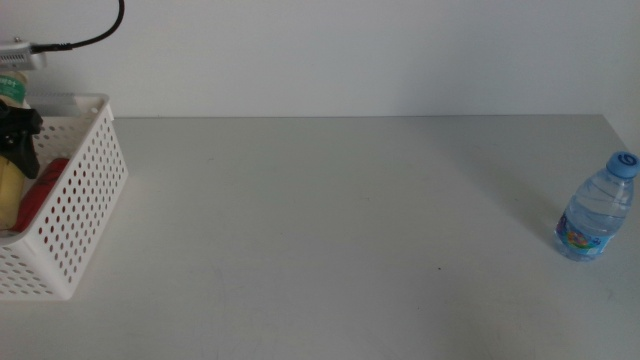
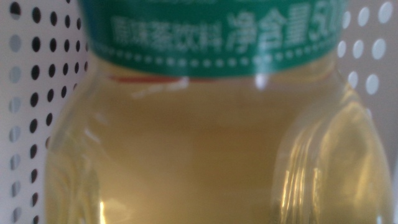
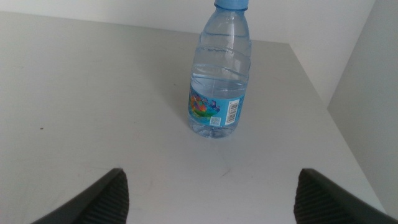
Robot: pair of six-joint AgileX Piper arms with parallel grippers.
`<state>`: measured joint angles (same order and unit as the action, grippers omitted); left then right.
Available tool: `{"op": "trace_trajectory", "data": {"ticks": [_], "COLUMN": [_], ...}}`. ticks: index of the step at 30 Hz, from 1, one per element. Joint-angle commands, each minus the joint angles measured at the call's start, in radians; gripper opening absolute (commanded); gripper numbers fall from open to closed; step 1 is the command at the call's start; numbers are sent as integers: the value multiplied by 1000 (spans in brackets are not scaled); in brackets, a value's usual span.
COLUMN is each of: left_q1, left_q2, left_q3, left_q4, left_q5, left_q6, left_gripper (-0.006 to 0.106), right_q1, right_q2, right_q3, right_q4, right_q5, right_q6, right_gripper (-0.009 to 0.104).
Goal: Use arms to grab the bottles and put them into the dustbin to the left of the table.
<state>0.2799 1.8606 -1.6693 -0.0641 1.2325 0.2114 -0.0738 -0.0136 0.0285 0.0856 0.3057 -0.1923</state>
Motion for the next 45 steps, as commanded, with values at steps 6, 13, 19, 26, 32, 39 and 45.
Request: {"op": "trace_trajectory", "data": {"ticks": [6,13,19,26,32,39,45], "left_q1": [0,0,-3,-26,-69,-236,-398], "left_q2": [-8,28,34,12,-108,-366,-636], "left_q3": [-42,-42,-44,-123,-137,35,296], "left_q4": [-10,-28,-49,-34,-47,-73,-83], "left_q5": [-37,-48,-37,40,34,-116,-331], "left_q6": [22,82,85,39,-27,-30,-10], "left_gripper": [5,48,94,94,92,90,90], "right_q1": [-7,-7,-7,-7,-7,-7,-7], "right_q2": [-22,-22,-22,-22,-22,-22,-22], "right_q3": [-10,-10,-10,-10,-10,-10,-10], "right_q4": [-2,-2,-2,-2,-2,-2,-2], "right_q5": [-72,-72,-72,-72,-72,-72,-72], "right_q6": [-10,-10,-10,-10,-10,-10,-10], "right_gripper": [68,68,68,68,68,68,68]}}
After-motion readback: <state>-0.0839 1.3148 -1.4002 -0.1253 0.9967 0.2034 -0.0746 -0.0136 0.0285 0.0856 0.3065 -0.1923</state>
